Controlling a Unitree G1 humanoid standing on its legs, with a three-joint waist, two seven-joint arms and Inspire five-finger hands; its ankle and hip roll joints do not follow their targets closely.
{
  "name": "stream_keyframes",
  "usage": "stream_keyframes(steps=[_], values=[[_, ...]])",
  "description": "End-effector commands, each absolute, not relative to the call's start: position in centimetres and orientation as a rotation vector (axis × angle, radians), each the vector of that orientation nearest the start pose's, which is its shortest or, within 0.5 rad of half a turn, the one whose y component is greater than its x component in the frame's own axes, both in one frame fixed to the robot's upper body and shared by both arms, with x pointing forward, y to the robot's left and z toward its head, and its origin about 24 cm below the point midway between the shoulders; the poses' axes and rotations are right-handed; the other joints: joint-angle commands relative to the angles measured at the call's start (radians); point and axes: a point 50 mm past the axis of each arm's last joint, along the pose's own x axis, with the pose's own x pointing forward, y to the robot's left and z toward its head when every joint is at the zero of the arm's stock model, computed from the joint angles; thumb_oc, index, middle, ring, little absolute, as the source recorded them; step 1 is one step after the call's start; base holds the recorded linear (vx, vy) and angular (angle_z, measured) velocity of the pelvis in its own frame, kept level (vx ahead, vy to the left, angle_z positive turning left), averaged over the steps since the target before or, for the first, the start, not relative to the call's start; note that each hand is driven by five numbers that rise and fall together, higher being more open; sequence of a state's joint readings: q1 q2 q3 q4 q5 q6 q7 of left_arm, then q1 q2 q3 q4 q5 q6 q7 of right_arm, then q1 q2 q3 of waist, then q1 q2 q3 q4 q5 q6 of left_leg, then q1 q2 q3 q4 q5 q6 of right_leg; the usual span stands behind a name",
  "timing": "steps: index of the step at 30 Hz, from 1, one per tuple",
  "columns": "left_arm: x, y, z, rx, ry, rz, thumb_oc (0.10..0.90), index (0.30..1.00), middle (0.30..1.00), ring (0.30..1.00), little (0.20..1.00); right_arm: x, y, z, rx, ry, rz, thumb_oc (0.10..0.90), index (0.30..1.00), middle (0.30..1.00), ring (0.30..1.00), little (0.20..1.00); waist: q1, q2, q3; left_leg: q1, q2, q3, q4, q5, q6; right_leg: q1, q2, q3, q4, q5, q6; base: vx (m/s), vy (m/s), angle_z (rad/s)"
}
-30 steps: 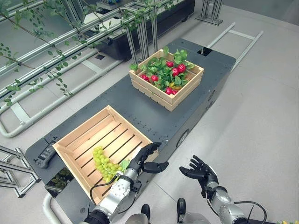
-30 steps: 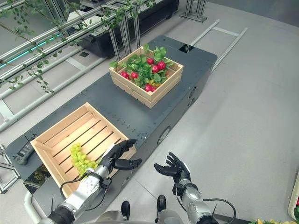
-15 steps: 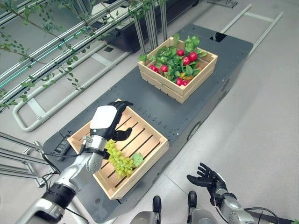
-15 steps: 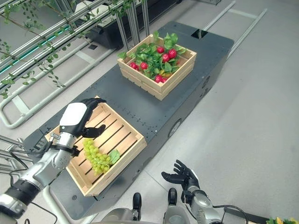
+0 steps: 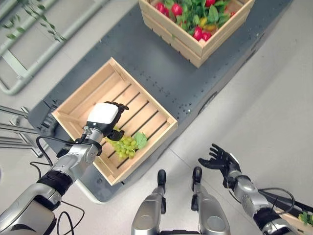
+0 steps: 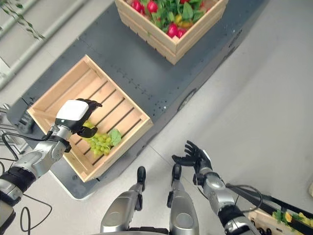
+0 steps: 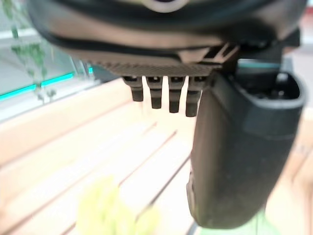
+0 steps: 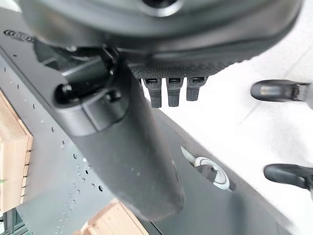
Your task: Pick up the fruits from the basket on one side to the basket on the other side
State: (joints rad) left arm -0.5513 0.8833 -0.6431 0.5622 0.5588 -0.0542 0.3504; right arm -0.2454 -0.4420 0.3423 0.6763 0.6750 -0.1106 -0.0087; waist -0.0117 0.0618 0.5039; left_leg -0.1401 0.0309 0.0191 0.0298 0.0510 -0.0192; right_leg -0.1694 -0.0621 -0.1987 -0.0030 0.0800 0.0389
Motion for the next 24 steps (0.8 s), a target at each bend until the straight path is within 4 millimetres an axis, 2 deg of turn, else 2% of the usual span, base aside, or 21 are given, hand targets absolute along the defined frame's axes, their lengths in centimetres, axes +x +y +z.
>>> stream_keyframes(steps=[1,9,18,24], values=[[33.9,29.1,14.9,1.77,-0.221,0.104,0.8,0.9,0.9,0.9,0.9,27.4,-21.8,-1.8,0.1,0.294,0.057,0.8,0.9,0.9,0.9,0.9,0.003,-0.034,-0.026,-0.15,-0.028,0.023,0.183,0.017,-0.038,-0.021,-0.028,-0.001,0.231,-0.128,-0.026,-0.09,0.023,0.07],[35.6,30.4,17.3,2.042,-0.075,0.047,0.8,0.9,0.9,0.9,0.9,29.4,-21.3,-0.4,0.089,0.258,0.092,0.8,0.9,0.9,0.9,0.9,-0.003,-0.064,0.016,-0.227,-0.013,0.049,0.258,0.003,-0.028,-0.102,-0.019,-0.003,0.305,-0.144,-0.026,-0.09,0.011,0.0],[35.8,31.4,18.8,2.145,0.026,-0.022,0.8,0.9,0.9,0.9,0.9,30.0,-21.3,0.1,0.085,0.245,0.099,0.8,0.9,0.9,0.9,0.9,0.005,-0.082,0.016,-0.285,-0.007,0.057,0.311,-0.02,-0.022,-0.155,-0.017,-0.005,0.352,-0.161,-0.027,-0.01,-0.001,0.0],[36.1,30.8,19.5,2.166,-0.061,-0.07,0.8,0.9,0.9,0.9,0.9,30.7,-21.1,0.6,0.106,0.229,0.083,0.8,0.9,0.9,0.9,0.9,0.014,-0.1,0.016,-0.32,-0.007,0.058,0.332,-0.032,-0.017,-0.202,-0.013,-0.006,0.385,-0.168,-0.026,-0.02,-0.005,0.02]])
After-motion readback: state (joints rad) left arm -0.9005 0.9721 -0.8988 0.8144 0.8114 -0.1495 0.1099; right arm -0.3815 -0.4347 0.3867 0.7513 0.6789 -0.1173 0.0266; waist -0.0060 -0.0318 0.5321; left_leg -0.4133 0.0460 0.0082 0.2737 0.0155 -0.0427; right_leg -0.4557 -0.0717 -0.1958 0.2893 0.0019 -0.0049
